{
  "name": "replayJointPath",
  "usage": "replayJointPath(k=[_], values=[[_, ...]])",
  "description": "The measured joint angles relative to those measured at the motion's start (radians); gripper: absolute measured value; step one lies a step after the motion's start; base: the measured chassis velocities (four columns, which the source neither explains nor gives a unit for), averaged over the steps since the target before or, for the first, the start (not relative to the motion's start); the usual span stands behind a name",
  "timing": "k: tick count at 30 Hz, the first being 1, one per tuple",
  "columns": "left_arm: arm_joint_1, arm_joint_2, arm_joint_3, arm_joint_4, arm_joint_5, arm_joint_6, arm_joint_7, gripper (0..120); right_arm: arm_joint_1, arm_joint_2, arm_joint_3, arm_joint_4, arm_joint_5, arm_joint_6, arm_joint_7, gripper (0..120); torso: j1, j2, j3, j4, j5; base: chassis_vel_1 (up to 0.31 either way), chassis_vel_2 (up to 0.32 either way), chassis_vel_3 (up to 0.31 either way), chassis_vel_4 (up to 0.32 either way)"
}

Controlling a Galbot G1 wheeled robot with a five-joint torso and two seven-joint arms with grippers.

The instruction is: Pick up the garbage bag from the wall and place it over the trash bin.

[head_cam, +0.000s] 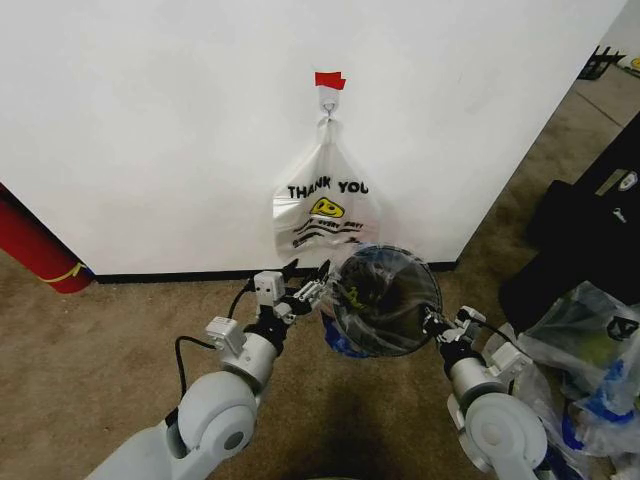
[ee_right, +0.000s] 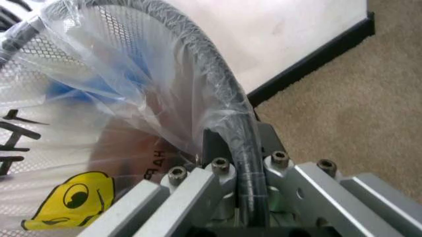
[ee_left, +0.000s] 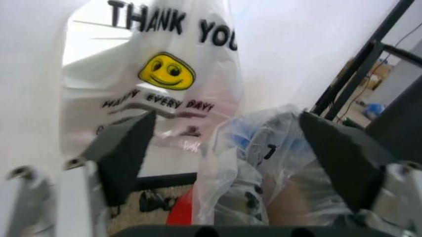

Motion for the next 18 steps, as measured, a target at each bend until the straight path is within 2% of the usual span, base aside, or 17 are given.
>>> replayJointPath(k=[4,13,18], values=[[-0.027,-0.013,0.02,0.039,-0.002,0.015,0.0,100,-0.007,0.003,0.0,0.009,-0.008,0.003,-0.005,0,0.0,0.0,0.0,-0.0001,0.0,0.0,0.0,0.0,0.0],[-0.054,-0.064,0.037,0.144,-0.009,0.01,-0.004,100,-0.02,0.012,0.001,0.029,-0.017,0.007,-0.023,0,0.0,0.0,0.0,0.0,-0.0001,0.0,0.0,0.0,0.0],[-0.048,-0.066,0.026,0.148,-0.022,0.001,-0.006,100,-0.016,0.013,-0.002,0.026,-0.02,0.007,-0.028,0,0.0,0.0,0.0,0.0001,0.0,0.0,0.0,0.0,0.0]])
